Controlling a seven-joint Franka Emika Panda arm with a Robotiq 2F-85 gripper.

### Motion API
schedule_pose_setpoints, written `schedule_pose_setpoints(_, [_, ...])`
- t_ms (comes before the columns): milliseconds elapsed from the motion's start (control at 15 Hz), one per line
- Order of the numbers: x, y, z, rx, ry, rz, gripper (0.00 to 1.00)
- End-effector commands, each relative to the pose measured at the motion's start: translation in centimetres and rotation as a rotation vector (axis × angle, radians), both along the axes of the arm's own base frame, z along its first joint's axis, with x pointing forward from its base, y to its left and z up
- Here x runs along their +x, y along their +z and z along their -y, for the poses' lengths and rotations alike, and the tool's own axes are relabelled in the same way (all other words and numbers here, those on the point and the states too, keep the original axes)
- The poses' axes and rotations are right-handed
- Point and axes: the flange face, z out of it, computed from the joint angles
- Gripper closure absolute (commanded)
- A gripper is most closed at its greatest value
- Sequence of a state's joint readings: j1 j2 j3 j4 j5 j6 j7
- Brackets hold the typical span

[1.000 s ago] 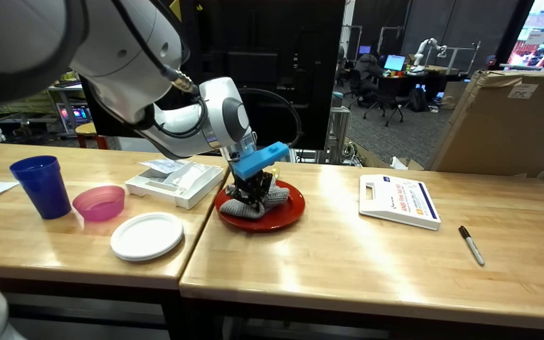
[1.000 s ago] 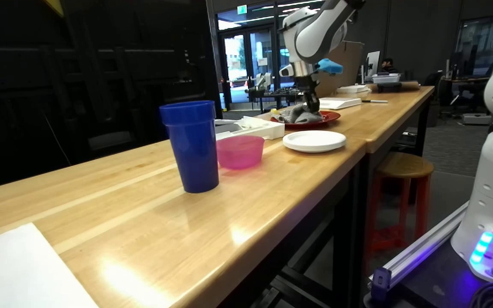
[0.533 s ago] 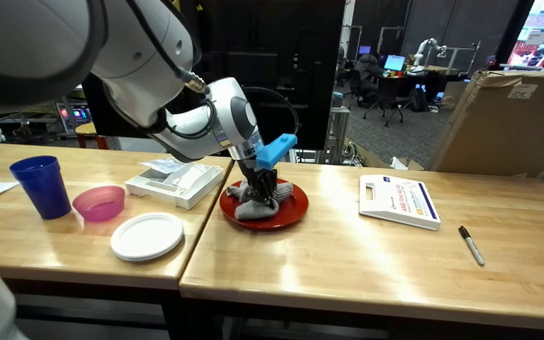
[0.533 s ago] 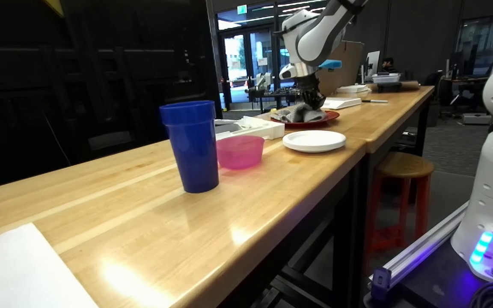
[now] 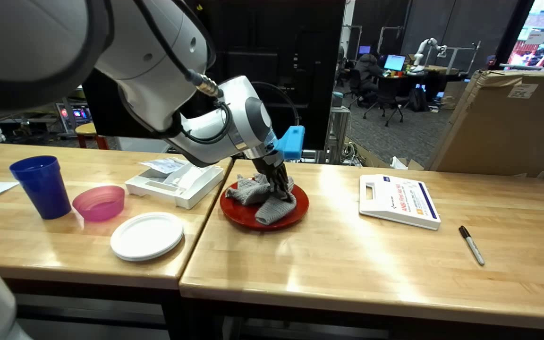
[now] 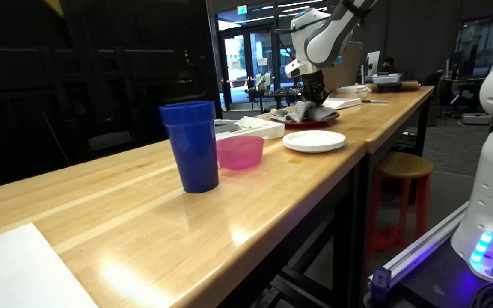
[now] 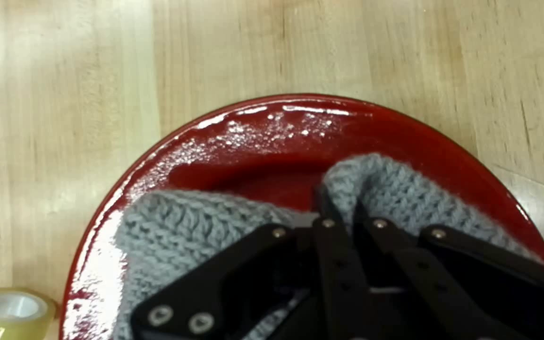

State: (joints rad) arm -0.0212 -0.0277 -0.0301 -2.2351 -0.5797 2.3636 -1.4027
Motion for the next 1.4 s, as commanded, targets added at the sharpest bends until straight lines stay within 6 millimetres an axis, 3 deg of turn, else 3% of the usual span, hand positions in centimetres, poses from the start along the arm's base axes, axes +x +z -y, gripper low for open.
schedule_pose_setpoints(0, [0.3,0.5,1.3,-0.006,0.079,-0.002,0.98])
schedule_pose_setpoints(267, [0.7,0.4,2.0,0.030,0.050,-0.030,0.98])
schedule_pose_setpoints(533, [1.2,0.4,1.4,0.035,-0.224,-0.056,0.98])
schedule_pose_setpoints(1333, [0.4,-0.5,-4.0,0.332,-0.822,-0.259,0.98])
